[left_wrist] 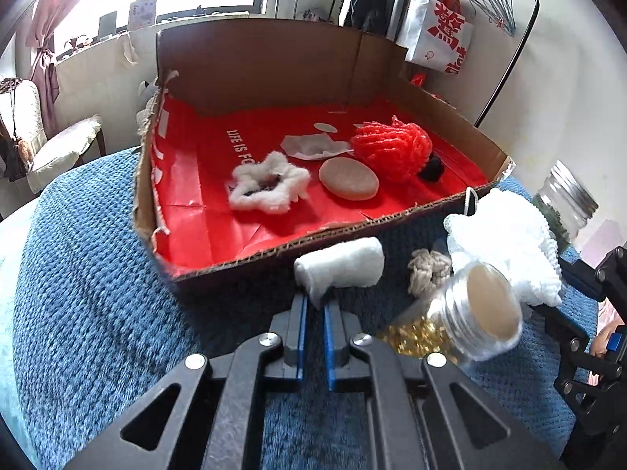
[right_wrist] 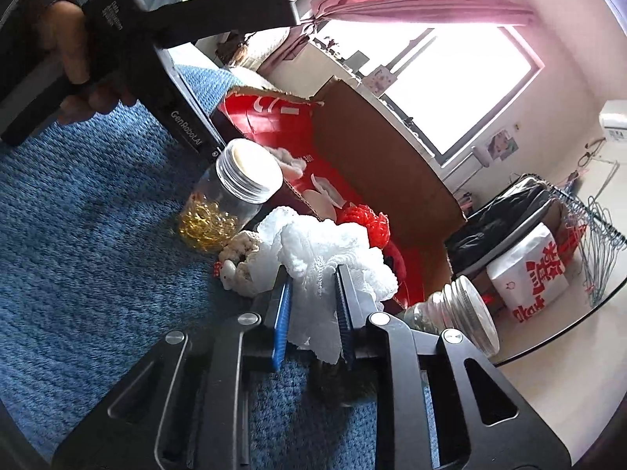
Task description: Organize soft objects
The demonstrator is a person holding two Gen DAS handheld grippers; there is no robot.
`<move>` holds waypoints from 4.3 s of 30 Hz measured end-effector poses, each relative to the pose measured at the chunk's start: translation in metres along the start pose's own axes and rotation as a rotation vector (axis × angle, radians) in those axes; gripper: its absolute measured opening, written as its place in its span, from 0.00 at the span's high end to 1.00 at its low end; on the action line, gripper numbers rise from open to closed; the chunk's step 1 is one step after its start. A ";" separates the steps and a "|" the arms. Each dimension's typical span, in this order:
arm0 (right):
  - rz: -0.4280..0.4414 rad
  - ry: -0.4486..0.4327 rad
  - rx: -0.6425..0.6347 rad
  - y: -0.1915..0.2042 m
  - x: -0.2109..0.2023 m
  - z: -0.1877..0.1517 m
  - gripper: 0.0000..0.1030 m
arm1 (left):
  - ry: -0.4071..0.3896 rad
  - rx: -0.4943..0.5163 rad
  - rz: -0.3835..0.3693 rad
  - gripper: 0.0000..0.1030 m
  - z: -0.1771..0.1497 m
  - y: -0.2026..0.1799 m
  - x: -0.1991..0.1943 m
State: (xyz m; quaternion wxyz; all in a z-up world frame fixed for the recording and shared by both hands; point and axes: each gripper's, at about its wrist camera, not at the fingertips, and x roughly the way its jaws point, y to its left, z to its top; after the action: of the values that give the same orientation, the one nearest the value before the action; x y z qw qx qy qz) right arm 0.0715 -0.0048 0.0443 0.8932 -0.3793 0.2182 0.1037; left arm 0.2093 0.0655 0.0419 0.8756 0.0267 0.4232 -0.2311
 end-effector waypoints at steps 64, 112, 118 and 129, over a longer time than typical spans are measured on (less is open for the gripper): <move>0.394 0.076 0.643 -0.066 -0.040 -0.107 0.22 | 0.053 0.019 0.162 0.00 -0.108 -0.078 -0.031; 0.441 -0.003 0.724 -0.079 -0.060 -0.118 0.51 | -0.080 -0.066 0.030 0.82 -0.106 -0.089 -0.074; 0.456 -0.004 0.733 -0.077 -0.060 -0.119 0.51 | -0.068 -0.069 0.005 0.82 -0.106 -0.097 -0.066; 0.422 0.014 0.734 -0.085 -0.058 -0.121 0.51 | -0.069 -0.056 0.010 0.82 -0.100 -0.099 -0.066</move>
State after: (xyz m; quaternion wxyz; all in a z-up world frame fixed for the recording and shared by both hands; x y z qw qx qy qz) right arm 0.0126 -0.1520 0.0503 0.9268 0.0164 0.3194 0.1971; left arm 0.0587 0.0267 0.0418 0.8913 -0.0037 0.3987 -0.2157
